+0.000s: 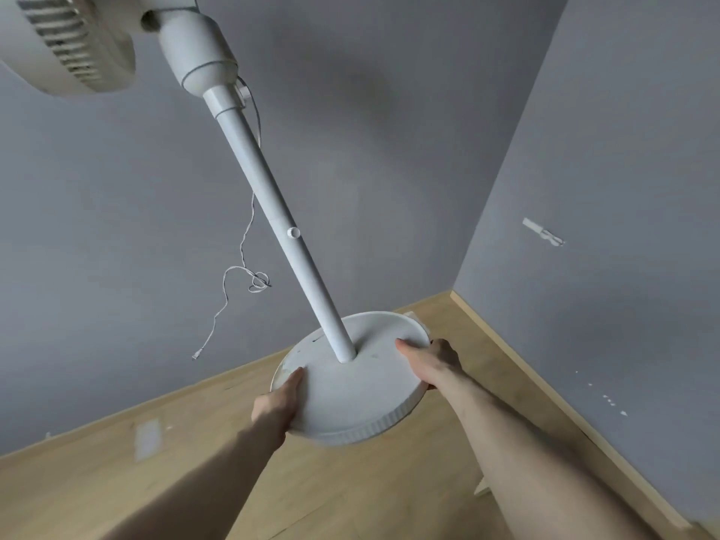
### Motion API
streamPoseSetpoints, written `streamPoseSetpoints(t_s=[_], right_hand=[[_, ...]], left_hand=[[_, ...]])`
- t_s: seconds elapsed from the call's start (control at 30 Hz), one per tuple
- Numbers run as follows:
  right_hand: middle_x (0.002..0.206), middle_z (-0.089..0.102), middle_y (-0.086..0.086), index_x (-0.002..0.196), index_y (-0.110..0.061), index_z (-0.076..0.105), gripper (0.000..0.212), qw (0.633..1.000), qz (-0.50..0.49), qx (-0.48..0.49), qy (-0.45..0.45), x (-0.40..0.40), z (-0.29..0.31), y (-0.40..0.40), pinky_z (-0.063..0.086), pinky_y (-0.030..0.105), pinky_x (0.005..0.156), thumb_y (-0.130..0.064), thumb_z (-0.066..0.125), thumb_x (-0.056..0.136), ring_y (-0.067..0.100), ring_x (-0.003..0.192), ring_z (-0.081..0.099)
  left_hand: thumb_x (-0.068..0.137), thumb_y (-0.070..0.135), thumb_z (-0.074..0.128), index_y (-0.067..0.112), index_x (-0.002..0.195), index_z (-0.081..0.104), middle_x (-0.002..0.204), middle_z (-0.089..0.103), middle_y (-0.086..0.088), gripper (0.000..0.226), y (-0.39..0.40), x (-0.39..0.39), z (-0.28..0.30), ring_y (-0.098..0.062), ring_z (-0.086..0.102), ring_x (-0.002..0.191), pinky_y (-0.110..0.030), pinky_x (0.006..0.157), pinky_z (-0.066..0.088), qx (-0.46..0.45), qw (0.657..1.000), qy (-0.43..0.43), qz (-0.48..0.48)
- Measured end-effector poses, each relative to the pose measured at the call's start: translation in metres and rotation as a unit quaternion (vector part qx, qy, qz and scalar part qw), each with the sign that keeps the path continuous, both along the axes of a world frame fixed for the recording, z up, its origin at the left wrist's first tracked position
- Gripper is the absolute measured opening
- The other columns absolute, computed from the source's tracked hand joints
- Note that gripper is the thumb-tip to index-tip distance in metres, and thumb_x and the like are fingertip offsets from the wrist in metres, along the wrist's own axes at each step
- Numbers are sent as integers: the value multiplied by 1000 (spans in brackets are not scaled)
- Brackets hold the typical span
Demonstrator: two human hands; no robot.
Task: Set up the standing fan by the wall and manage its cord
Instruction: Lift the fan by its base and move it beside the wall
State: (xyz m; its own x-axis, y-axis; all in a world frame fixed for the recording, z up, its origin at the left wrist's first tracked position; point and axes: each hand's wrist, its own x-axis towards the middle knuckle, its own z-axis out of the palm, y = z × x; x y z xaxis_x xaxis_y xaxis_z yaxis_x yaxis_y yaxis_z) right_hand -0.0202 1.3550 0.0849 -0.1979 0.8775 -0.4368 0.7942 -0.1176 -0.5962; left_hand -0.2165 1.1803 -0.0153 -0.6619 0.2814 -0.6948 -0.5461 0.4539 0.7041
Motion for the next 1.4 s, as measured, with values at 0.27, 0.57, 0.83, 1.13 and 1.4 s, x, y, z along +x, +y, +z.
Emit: streamPoseSetpoints(t_s=[0.27, 0.57, 0.83, 1.13, 1.4], right_hand=[[89, 61, 0, 111, -12, 57, 62, 1000, 2, -5, 1, 29, -16, 137, 60, 31, 70, -68, 61, 82, 16, 74, 63], [93, 64, 3, 111, -12, 59, 60, 999, 46, -5, -9, 58, -20, 300, 48, 23, 53, -66, 60, 85, 16, 73, 62], [102, 68, 7, 113, -11, 59, 62, 998, 54, -15, -9, 53, -38, 416, 60, 29, 67, -66, 62, 84, 22, 84, 68], [106, 69, 8, 113, -10, 60, 63, 999, 39, -26, -15, 31, -57, 527, 62, 38, 79, -65, 63, 83, 27, 90, 69], [108, 68, 6, 123, -13, 59, 69, 997, 56, -46, -3, 22, -78, 591, 57, 28, 61, -67, 62, 81, 23, 89, 68]], left_hand=[[66, 64, 81, 0, 138, 52, 132, 61, -13, 101, 137, 29, -12, -36, 61, 113, -40, 99, 51, -7, 1000, -8, 1], [66, 63, 82, -2, 137, 53, 131, 62, -13, 101, 289, 69, -22, -35, 62, 112, -39, 97, 52, -9, 1000, -15, 19], [69, 66, 78, -1, 139, 51, 131, 61, -13, 101, 401, 68, -34, -36, 60, 114, -37, 90, 49, -31, 999, -19, 25], [67, 66, 79, 0, 135, 56, 113, 61, -10, 97, 509, 46, -55, -35, 63, 104, -39, 90, 53, -45, 998, -27, 18], [75, 65, 74, -1, 133, 56, 110, 61, -10, 90, 569, 37, -61, -33, 60, 96, -35, 74, 46, -72, 997, -17, 10]])
